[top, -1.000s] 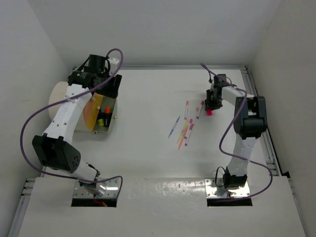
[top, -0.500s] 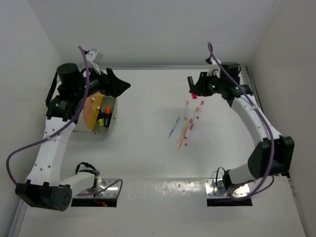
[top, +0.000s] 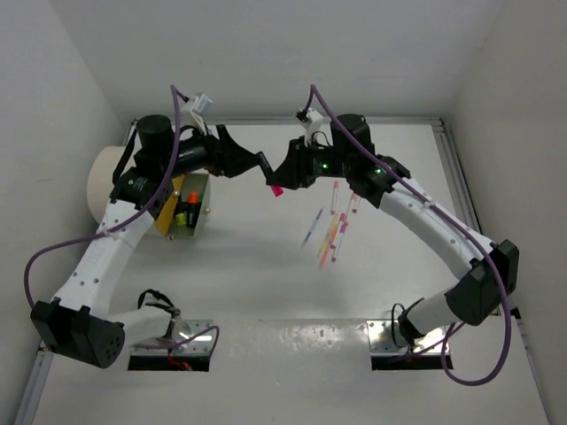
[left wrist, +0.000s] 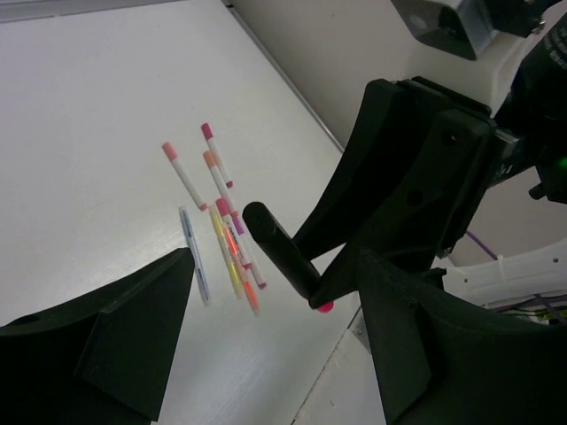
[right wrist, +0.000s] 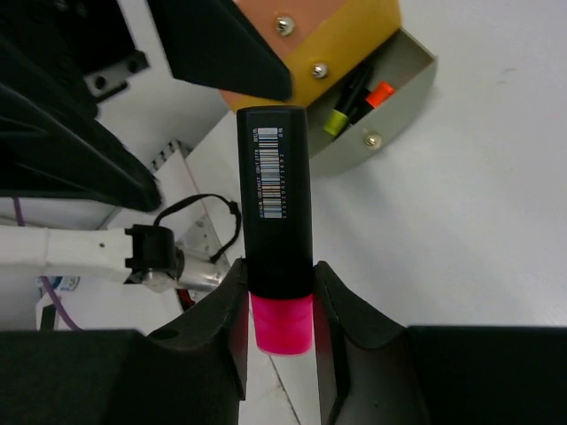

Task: Sort the stationery into containers
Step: Place the pen in the drawer.

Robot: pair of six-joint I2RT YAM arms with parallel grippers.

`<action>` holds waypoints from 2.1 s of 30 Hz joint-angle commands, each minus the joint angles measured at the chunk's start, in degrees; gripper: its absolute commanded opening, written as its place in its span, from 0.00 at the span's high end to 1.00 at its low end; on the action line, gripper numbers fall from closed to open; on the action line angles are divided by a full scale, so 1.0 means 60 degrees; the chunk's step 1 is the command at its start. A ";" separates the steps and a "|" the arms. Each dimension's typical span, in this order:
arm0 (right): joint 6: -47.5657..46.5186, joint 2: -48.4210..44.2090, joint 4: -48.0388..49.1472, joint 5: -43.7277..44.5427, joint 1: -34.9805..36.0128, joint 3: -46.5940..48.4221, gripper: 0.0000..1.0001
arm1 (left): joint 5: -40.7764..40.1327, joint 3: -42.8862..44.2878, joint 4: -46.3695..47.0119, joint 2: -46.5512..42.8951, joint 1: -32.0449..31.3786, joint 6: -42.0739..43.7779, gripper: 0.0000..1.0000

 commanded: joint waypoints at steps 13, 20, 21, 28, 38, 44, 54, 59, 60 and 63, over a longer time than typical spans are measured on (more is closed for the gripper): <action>0.0288 0.0417 0.0842 0.0454 0.1014 0.1327 0.90 | 0.0226 -0.0165 0.0498 -0.0060 -0.0085 -0.0194 0.76; 0.0171 0.0139 0.0593 0.0630 0.0620 0.0626 0.41 | -0.1190 0.2436 -0.2969 0.0891 0.0706 0.2614 1.00; 0.0171 0.0095 0.0564 0.0645 0.0517 0.0508 0.41 | -0.2035 0.2747 -0.3467 0.1052 0.0765 0.3053 1.00; -0.0137 0.0021 -0.0066 0.0630 -0.0056 -0.0487 0.43 | -0.6333 0.3747 -0.6781 0.2679 0.0779 0.5663 1.00; -0.0269 0.0622 -0.0330 0.0498 -0.0319 -0.0577 0.46 | -0.8150 0.3146 -0.6563 0.3719 0.0854 0.5768 1.00; -0.0269 0.0783 -0.0344 0.0411 -0.0466 -0.0665 0.46 | -0.8415 0.2897 -0.6534 0.4071 0.0854 0.5870 0.88; -0.0269 0.0988 -0.0461 0.0308 -0.0554 -0.0504 0.46 | -0.8313 0.3102 -0.6387 0.4071 0.0868 0.5826 0.42; -0.0225 0.1032 -0.0359 0.0337 -0.0670 -0.0694 0.47 | -0.7377 0.3862 -0.6140 0.3224 0.0868 0.5812 0.45; -0.0152 0.1076 -0.0330 0.0337 -0.0686 -0.0694 0.48 | -0.7274 0.4255 -0.6095 0.3033 0.0854 0.5884 0.45; 0.0213 0.1397 -0.0213 0.0133 -0.0730 -0.0548 0.53 | -0.7068 0.5282 -0.6152 0.2505 0.0941 0.6147 0.45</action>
